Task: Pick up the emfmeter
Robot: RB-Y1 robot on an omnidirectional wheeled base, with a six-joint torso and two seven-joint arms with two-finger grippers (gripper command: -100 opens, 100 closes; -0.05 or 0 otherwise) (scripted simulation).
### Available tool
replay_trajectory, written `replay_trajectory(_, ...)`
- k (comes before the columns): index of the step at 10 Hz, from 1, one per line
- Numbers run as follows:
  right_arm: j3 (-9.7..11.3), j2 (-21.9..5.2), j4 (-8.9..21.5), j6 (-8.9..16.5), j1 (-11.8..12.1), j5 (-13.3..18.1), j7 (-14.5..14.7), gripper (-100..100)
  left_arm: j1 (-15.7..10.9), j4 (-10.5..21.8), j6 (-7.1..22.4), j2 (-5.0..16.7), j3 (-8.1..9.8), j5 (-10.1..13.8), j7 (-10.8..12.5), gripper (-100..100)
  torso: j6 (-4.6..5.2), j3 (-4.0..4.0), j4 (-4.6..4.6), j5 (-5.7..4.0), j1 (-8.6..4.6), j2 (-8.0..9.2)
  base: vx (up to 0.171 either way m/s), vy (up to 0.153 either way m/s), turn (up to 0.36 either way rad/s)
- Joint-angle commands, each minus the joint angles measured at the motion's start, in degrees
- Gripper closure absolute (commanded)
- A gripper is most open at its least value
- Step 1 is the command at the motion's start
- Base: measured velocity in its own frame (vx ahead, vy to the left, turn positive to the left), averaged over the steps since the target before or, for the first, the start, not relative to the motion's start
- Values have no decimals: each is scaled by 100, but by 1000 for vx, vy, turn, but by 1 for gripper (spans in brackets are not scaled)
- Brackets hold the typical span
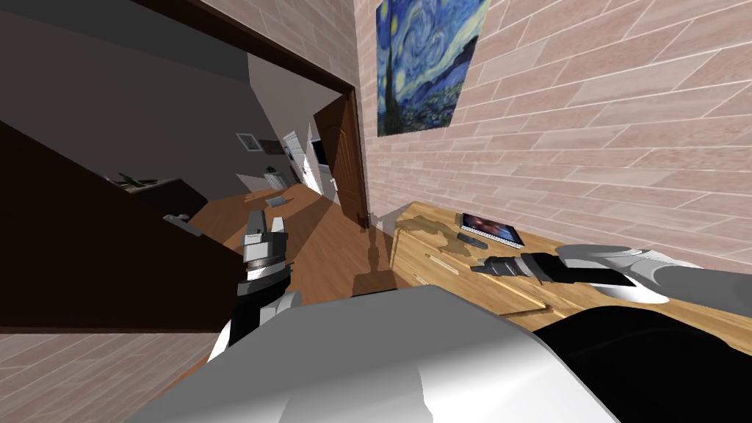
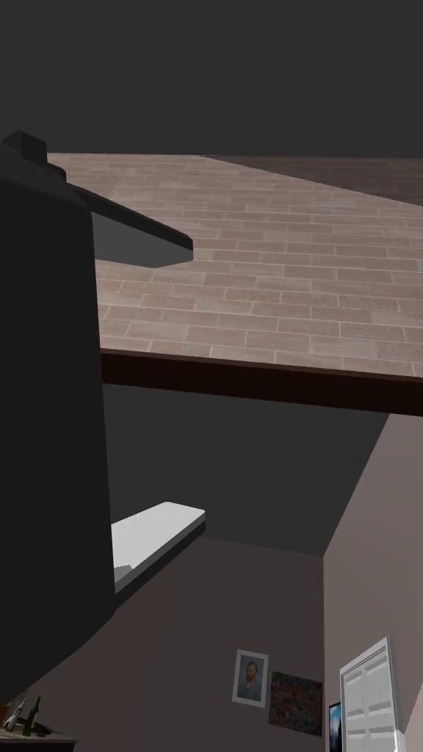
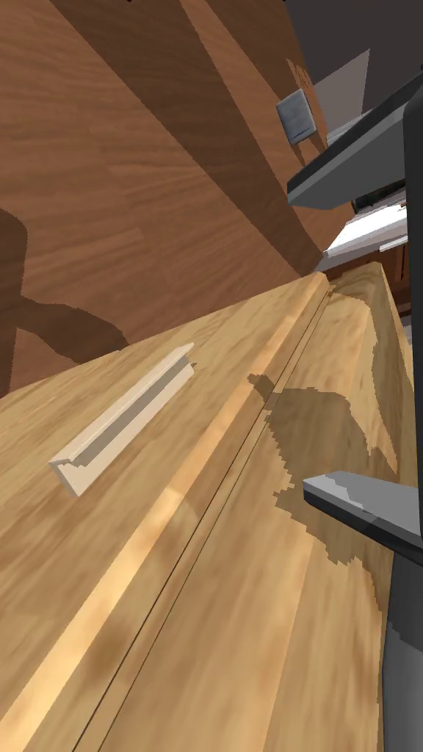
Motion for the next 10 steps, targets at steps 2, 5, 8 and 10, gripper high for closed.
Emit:
replay_trajectory(2,190,-363,349,-27,40,291,-47,-100,1,0,0,0,0,0,0,0,-1,-11,-5,0,-6,-20,159,2,175)
replay_trajectory(5,422,-671,699,-41,147,644,-50,-100,0,0,0,0,0,0,0,0,-2,-9,-4,-5,-16,-14,136,-21,169)
replay_trajectory(8,642,-815,959,-43,258,968,-56,-100,1,0,0,1,1,0,0,0,2,-9,-4,-6,-20,-14,140,-36,124)
replay_trajectory(10,846,-816,1125,-39,369,1246,-64,-100,1,0,0,1,1,0,0,0,1,-9,-4,-9,-32,-16,170,-75,159)
